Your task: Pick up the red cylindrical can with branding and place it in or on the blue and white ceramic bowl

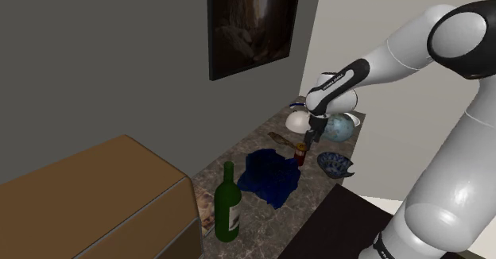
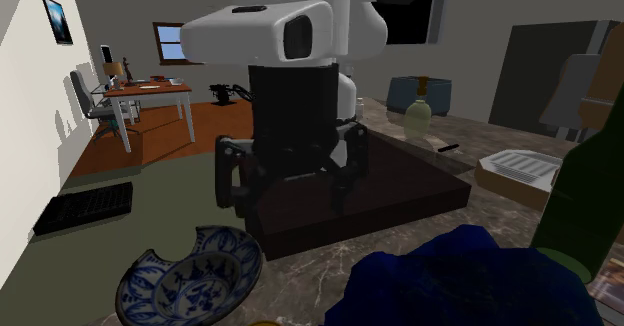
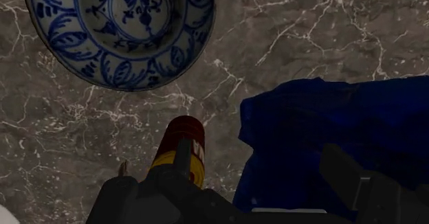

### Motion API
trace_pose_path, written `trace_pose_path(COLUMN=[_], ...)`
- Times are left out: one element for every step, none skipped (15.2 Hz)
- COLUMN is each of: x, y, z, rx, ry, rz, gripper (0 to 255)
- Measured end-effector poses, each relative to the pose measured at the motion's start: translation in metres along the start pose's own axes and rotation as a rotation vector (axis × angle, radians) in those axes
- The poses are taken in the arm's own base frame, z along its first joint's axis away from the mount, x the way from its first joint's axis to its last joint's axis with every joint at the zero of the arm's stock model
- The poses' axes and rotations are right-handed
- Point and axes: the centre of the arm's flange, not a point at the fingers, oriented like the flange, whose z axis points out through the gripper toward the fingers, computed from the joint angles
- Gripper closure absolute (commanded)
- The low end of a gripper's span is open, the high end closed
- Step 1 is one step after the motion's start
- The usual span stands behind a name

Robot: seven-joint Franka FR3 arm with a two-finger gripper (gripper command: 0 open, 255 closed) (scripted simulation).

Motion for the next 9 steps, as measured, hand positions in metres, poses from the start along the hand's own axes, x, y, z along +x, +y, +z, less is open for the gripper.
trace_pose_path(x=[0.006, 0.012, 0.015, 0.021, 0.028, 0.033, 0.037, 0.04, 0.04], y=[0.01, 0.019, 0.027, 0.037, 0.043, 0.052, 0.057, 0.058, 0.061], z=[0.007, 0.018, 0.027, 0.032, 0.037, 0.046, 0.054, 0.06, 0.066], rx=[-0.001, -0.002, -0.002, -0.003, -0.004, -0.005, -0.005, -0.005, -0.005], ry=[0.005, 0.011, 0.016, 0.022, 0.028, 0.034, 0.037, 0.039, 0.04], rz=[-0.004, -0.009, -0.014, -0.018, -0.023, -0.027, -0.031, -0.032, -0.034], gripper=[0, 0, 0, 0, 0, 0, 0, 0, 0])
